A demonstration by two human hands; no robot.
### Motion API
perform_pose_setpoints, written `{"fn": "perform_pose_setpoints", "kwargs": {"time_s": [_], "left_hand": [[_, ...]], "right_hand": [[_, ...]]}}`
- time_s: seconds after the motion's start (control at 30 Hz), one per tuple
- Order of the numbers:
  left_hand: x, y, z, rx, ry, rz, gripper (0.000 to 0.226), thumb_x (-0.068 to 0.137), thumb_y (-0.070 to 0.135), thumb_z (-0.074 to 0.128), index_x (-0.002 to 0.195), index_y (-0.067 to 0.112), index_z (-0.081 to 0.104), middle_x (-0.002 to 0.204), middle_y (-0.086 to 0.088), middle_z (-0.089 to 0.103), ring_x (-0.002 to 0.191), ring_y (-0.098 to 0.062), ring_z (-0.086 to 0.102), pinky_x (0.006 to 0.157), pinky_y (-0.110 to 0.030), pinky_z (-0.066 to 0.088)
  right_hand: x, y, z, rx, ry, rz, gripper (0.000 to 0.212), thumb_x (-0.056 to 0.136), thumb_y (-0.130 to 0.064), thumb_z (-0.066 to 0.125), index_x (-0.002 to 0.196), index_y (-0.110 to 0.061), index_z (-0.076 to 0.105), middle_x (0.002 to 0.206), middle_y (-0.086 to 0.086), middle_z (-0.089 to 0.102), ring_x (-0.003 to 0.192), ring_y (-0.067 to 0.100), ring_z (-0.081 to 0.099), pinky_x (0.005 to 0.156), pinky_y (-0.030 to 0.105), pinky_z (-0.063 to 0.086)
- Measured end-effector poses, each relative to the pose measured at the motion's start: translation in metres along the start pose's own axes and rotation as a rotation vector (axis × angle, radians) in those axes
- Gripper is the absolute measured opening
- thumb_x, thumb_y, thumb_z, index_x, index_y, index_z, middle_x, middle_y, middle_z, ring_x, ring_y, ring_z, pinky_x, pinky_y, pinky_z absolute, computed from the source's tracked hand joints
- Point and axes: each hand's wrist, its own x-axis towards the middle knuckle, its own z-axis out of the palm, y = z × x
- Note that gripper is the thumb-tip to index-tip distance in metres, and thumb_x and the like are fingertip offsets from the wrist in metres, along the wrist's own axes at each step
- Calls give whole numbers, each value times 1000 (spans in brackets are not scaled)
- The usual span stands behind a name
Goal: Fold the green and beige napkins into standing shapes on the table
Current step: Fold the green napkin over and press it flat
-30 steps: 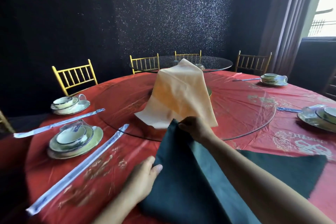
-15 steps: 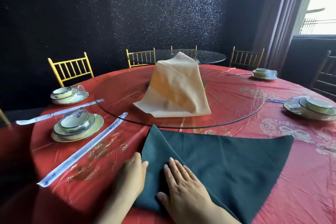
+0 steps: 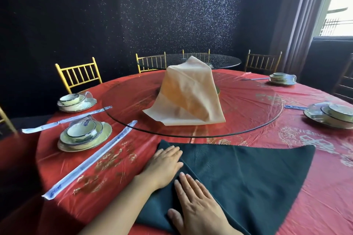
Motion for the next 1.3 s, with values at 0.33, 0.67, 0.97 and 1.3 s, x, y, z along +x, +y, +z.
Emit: {"fn": "perform_pose_setpoints", "kwargs": {"time_s": [0.33,0.67,0.97,1.3], "left_hand": [[-3,-7,8,-13,-75,-79,53,100,39,16,149,22,2,157,-2,-8,144,-14,-11,118,-34,-9],[-4,-8,9,6,-110,-106,52,99,42,12,148,28,-2,157,-3,-13,144,-20,-15,117,-40,-10],[-9,-7,8,-43,-73,-103,53,99,43,13,146,33,-10,156,-2,-14,144,-18,-13,115,-47,-12],[-6,-6,5,18,-129,-139,52,100,34,10,148,20,-2,157,-2,-13,143,-15,-15,115,-49,-12]], "right_hand": [[14,6,-10,13,-85,86,85,93,-56,1,101,-11,73,108,4,70,100,14,67,101,27,20],[-54,35,-11,-9,131,58,86,87,-70,14,127,-4,51,139,7,49,143,7,2,106,28,17],[-90,53,-34,-3,69,18,73,91,-66,15,126,-11,48,147,-2,36,142,5,11,106,23,16],[42,14,-29,6,-206,-36,76,90,-60,-1,148,-11,0,157,5,-4,144,13,-7,114,26,-8]]}}
